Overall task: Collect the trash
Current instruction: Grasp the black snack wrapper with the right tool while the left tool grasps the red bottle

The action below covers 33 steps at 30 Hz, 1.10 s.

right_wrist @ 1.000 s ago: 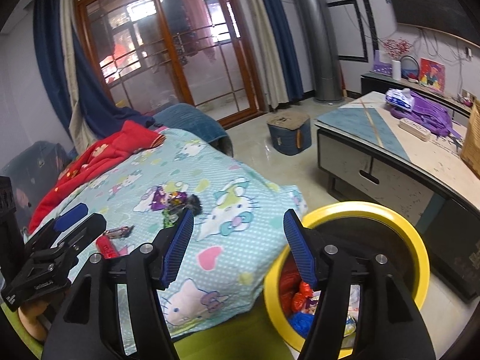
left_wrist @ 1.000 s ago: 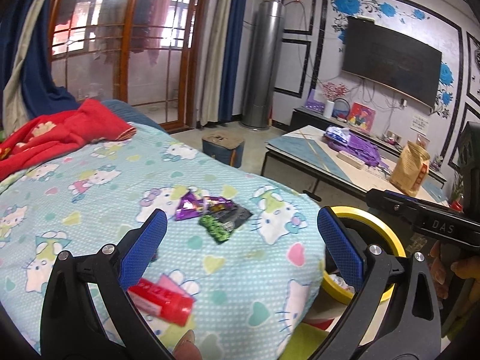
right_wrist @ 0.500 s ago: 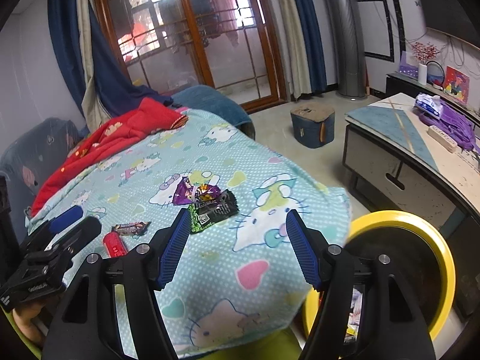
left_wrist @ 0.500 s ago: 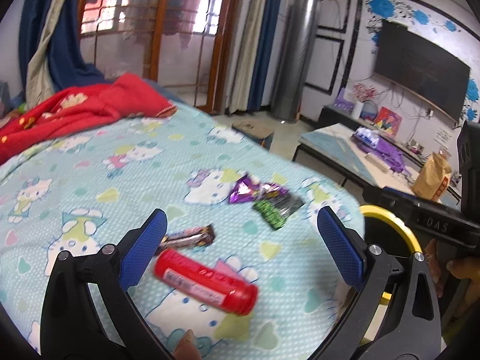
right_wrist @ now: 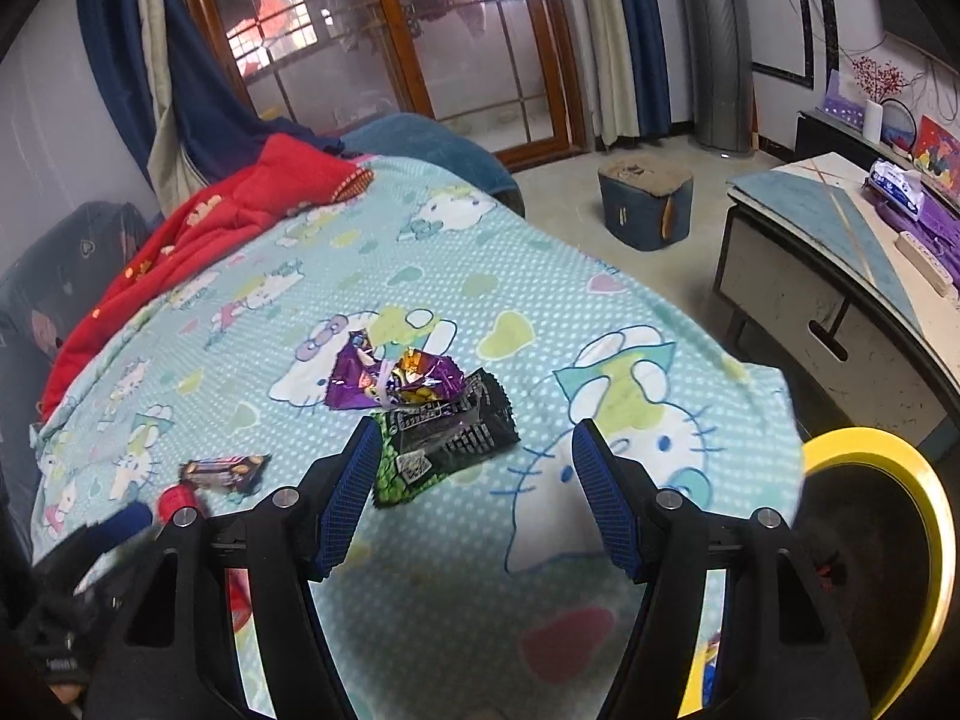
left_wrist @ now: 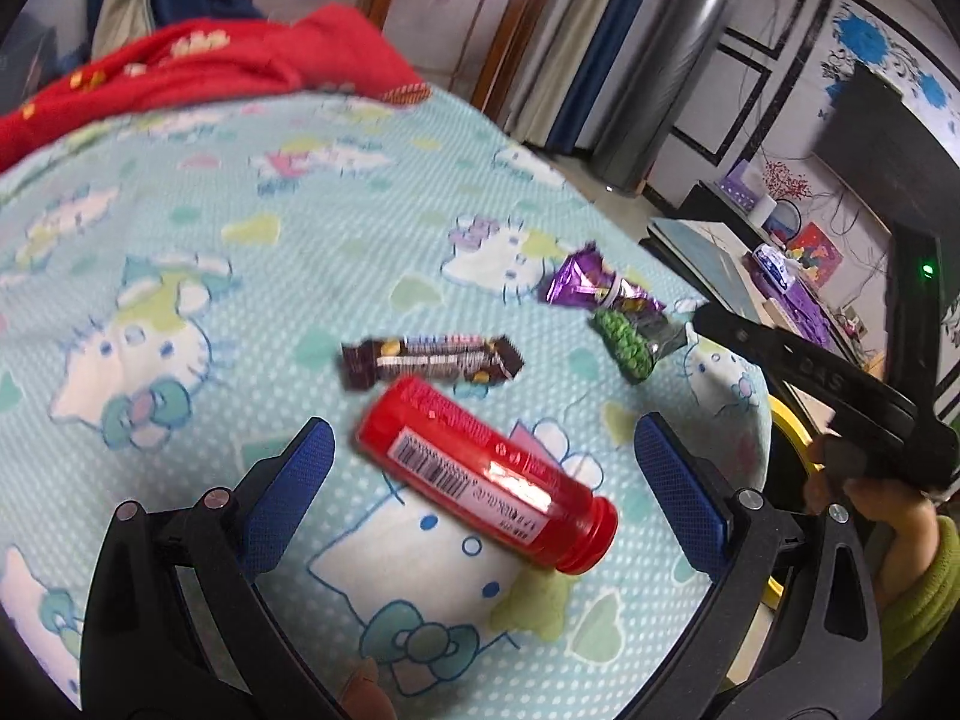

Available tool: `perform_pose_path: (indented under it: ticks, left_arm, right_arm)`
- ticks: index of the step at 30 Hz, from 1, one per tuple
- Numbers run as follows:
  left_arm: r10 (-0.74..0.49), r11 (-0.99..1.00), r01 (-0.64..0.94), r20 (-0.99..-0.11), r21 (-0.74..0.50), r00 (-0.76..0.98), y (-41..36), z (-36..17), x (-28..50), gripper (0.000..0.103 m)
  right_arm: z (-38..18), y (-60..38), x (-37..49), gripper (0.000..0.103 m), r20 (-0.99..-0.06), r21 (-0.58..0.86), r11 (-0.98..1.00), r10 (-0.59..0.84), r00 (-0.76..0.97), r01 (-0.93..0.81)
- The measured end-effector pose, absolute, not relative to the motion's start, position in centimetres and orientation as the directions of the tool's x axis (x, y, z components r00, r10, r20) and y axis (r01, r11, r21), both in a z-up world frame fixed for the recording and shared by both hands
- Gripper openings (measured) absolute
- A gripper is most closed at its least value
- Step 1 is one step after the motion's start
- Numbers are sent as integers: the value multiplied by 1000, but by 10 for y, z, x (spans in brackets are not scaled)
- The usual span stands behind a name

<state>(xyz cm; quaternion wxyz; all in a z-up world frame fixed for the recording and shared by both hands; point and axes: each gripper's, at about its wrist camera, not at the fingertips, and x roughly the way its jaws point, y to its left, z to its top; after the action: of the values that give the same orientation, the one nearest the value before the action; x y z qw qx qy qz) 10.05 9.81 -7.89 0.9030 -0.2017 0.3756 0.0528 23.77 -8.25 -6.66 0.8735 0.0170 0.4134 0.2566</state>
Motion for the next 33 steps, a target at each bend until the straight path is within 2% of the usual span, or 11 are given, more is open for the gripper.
perform_pose_path:
  ticks: [9,12,16,22,26,33]
  left_arm:
    - [-84,890,-266,-705,-371,704,96,-89,104,92]
    - [-88,881,-273,-701,-385,707,96,-91,104,92]
    - [-77,880,-285,-705,-381,705,97,-93,105,84]
    - [-56,877,-306,-713,-369,699,98,-93,103,72]
    - [-46,873,-320,-716,-368,697,102,-94,100,60]
    - [-72,859,-318,-709,-402,702,107,-94,96,53]
  right_arm:
    - [-96,-67,263,65,-751,303,870,470,464,-389]
    - [-97,-64,262,61,-752,294,872,464,468,-392]
    - [-97,-62,256,46,-748,295,863,475,463,-410]
    - [-95,-71,245,31,-747,310,861,483,457,-404]
    - [-92,-80,234,26,-743,348,851,506,439,-392]
    - [-88,-91,208,24,-738,371,838,527,421,-399]
